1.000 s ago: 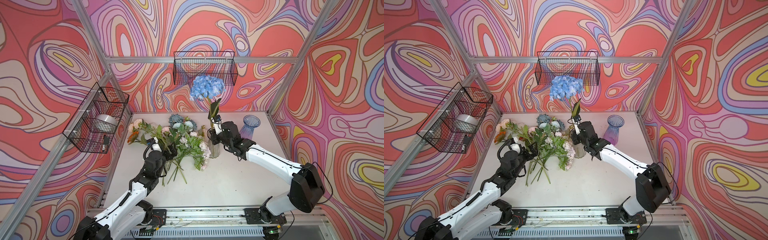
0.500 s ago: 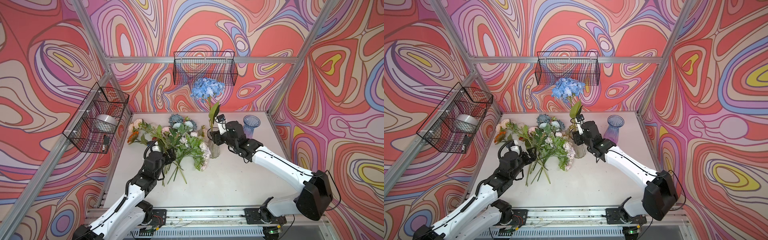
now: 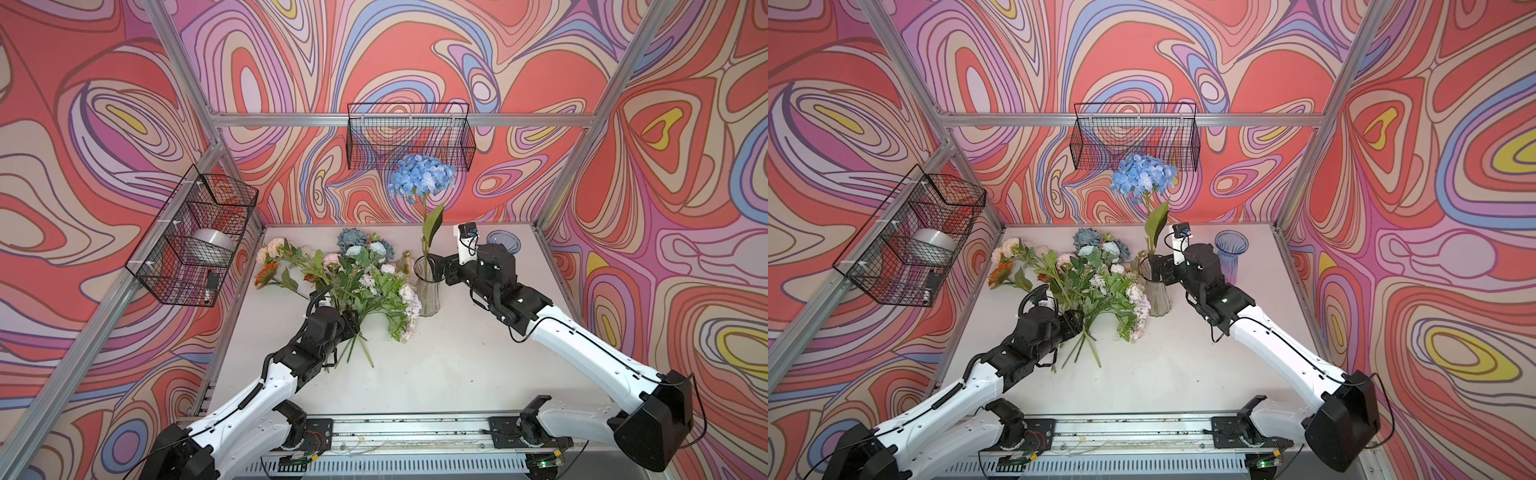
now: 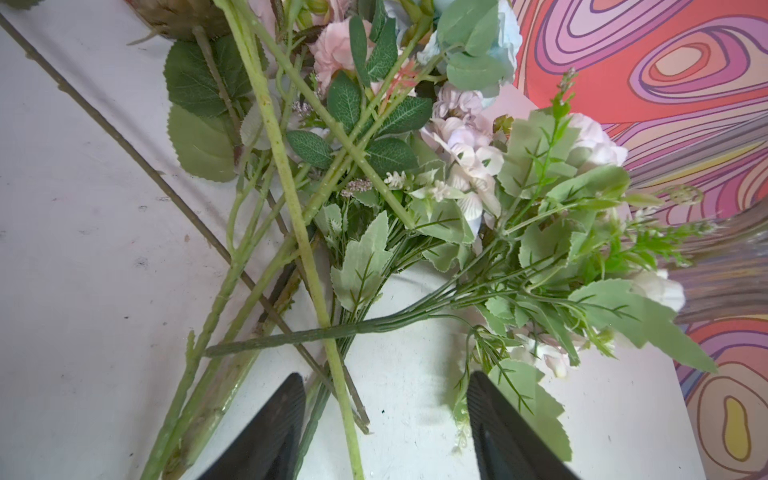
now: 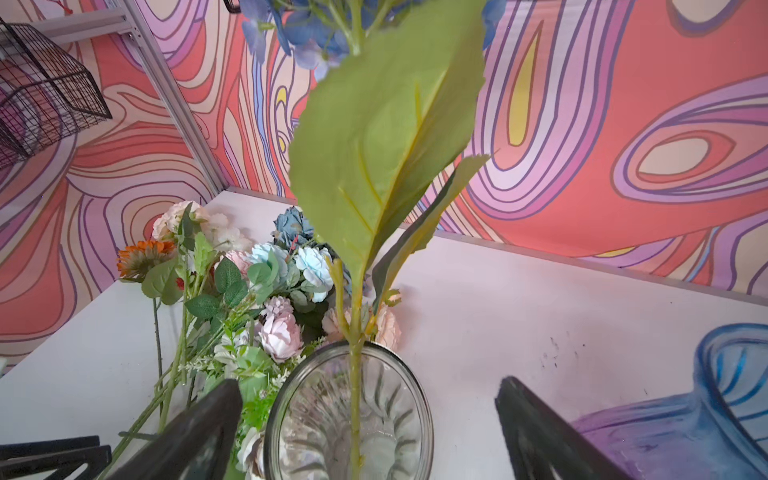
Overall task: Arrange the flowers into the vase
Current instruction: 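Grasp another stem in the bunch with the left gripper while the right holds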
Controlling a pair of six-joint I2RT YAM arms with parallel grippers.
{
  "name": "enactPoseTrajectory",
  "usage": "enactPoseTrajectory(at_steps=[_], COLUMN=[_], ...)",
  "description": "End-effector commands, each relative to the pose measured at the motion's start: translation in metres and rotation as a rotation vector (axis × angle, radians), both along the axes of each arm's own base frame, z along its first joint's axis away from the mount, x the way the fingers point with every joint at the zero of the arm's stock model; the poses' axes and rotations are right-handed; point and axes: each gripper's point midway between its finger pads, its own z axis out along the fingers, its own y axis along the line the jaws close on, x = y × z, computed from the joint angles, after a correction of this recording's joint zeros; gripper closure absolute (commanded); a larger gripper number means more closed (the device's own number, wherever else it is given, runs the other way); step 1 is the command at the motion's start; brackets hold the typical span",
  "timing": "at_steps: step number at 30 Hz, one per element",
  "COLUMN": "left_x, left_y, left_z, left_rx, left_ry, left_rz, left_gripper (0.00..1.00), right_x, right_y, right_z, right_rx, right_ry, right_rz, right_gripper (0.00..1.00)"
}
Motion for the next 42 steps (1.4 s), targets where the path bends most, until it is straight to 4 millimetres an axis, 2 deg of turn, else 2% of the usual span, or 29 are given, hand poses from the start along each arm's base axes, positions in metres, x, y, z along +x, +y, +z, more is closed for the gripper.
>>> enactPoseTrajectory(at_steps=[1, 3, 5, 9, 13, 18, 23, 30, 36, 42], left_x=[0.010, 0.022, 0.029, 0.032, 0.031, 0.029, 0.033, 0.041, 0.045, 0.046], left_y=[0.011, 0.005, -0.007, -0.036, -0.050, -0.053, -0.047, -0.049, -0.050, -0.053], left_z=[0.007, 0.020, 0.023, 0.006, -0.012, -0.027, -0.033, -0.047, -0.057, -0.064], left_rx=[0.204, 0.320, 0.394, 0.435, 0.555, 0.641, 0.703, 0.754, 0.764, 0.756], left_ry=[-0.046, -0.084, -0.076, -0.013, 0.054, 0.110, 0.144, 0.204, 0.257, 0.290], left_rz=[-0.032, -0.111, -0.209, -0.382, -0.473, -0.506, -0.502, -0.515, -0.527, -0.545], left_gripper=[0.45, 0.47, 0.49, 0.49, 0.50, 0.52, 0.52, 0.52, 0.59, 0.72], right_x=[0.002, 0.002, 0.003, 0.005, 0.005, 0.005, 0.006, 0.009, 0.008, 0.007], right_y=[0.001, 0.000, -0.001, -0.001, -0.001, -0.002, -0.002, -0.002, -0.005, -0.007], right_z=[0.001, 0.000, 0.000, 0.003, 0.007, 0.007, 0.002, 0.006, 0.008, 0.011], right_rx=[0.040, 0.044, 0.044, 0.049, 0.049, 0.049, 0.047, 0.032, 0.023, 0.018], right_ry=[-0.001, -0.004, -0.006, -0.011, -0.015, -0.011, -0.002, -0.015, -0.022, -0.033], right_rz=[-0.006, -0.011, -0.019, -0.028, -0.027, -0.031, -0.035, -0.039, -0.048, -0.057], right_gripper=[0.02, 0.02, 0.02, 0.02, 0.02, 0.02, 0.02, 0.02, 0.02, 0.02])
